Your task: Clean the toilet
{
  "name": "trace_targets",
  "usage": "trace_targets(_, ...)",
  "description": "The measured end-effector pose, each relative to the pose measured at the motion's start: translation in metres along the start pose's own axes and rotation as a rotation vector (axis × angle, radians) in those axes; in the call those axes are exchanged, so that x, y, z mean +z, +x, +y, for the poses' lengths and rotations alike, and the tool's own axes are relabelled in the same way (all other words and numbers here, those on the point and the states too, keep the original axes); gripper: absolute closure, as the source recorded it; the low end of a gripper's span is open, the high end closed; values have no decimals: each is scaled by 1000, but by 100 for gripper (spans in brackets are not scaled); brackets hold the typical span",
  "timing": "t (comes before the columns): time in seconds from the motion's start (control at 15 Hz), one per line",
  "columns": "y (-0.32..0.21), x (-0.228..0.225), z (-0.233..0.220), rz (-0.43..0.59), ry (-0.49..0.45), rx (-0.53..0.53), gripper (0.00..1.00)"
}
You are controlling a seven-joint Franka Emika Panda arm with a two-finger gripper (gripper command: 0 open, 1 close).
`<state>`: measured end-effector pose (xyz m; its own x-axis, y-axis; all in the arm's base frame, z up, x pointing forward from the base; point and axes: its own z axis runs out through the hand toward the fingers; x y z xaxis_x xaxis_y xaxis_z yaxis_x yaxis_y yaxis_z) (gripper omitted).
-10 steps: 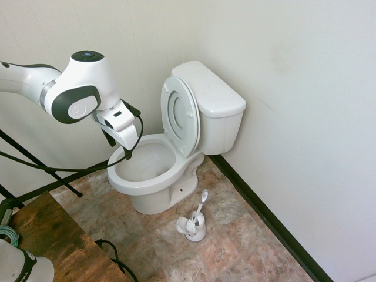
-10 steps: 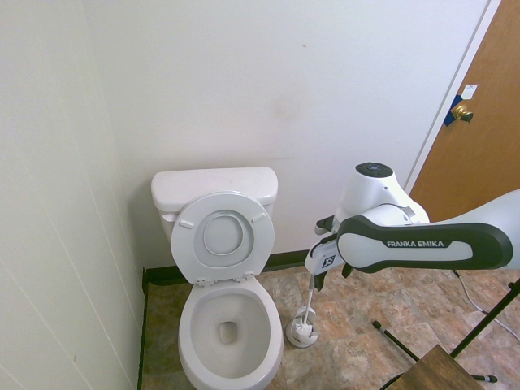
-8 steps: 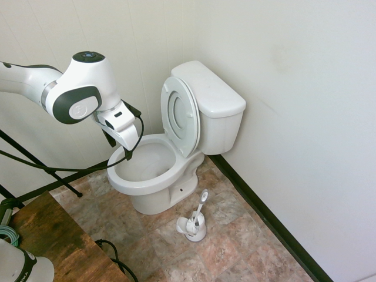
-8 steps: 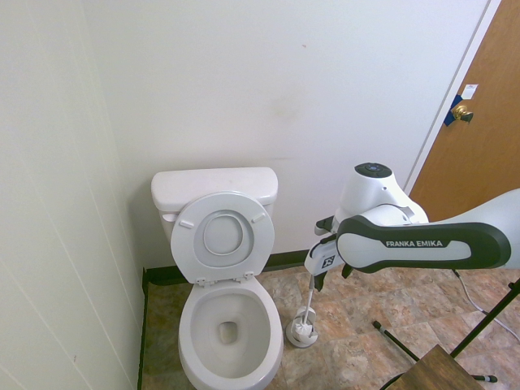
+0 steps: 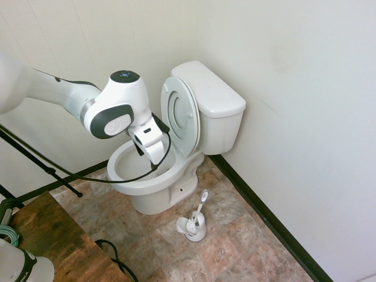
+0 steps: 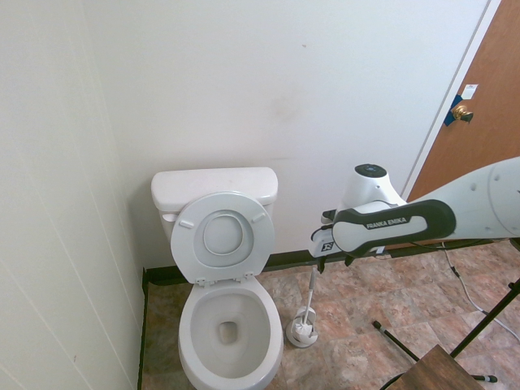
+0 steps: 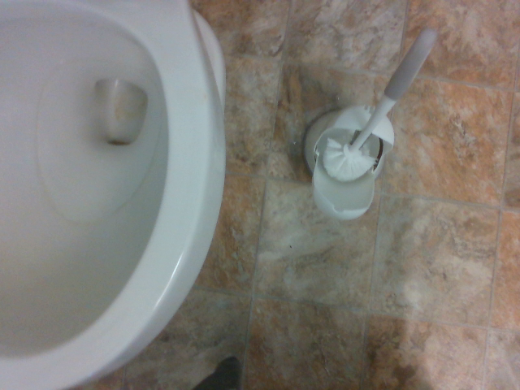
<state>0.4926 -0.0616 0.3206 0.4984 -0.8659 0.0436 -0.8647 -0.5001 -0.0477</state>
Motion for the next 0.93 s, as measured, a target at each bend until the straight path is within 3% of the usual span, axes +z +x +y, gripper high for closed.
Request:
trace_targets(0.53,80,121,-61,-3,-95,201,0)
trace_targets(0.93,133,199,-75,-9,-138,336,0)
